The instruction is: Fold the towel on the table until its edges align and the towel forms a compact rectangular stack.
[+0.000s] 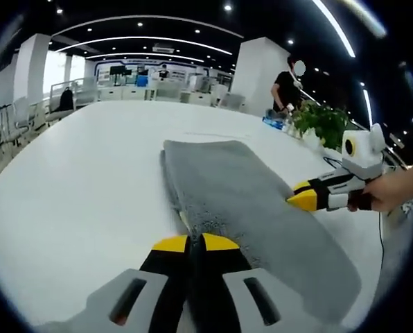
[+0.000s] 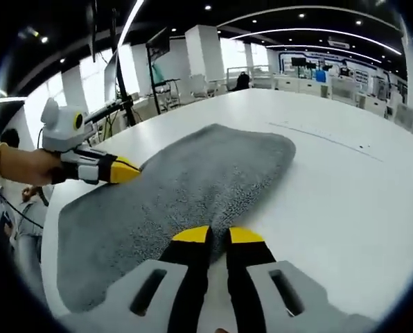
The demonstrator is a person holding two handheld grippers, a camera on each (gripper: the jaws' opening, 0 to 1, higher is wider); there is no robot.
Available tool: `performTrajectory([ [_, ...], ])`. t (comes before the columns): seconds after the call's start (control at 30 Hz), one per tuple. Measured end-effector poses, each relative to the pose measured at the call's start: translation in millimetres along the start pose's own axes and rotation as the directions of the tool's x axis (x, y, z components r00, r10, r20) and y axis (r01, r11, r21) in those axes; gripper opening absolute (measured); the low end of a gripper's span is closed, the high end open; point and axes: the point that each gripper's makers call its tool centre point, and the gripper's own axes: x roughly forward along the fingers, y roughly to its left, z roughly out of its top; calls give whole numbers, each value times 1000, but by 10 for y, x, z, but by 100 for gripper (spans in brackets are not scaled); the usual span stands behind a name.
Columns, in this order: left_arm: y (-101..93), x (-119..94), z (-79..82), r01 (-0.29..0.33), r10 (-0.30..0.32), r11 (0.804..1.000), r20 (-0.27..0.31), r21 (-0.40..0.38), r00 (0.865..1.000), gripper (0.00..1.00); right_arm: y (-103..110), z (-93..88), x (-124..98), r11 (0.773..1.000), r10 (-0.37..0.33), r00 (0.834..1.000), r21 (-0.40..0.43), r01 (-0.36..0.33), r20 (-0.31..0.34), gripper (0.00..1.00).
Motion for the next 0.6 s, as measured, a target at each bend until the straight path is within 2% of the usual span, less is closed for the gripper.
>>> performTrajectory([
  [0.33, -598, 107, -55, 89, -89, 995, -9, 41, 996, 6, -268, -255, -471, 996, -67, 997, 58, 66, 25, 5],
  [0.6, -1164, 243, -82, 188, -187, 979, -13, 84, 982, 5, -578, -463, -867, 988, -132, 991, 79, 131, -3, 5],
])
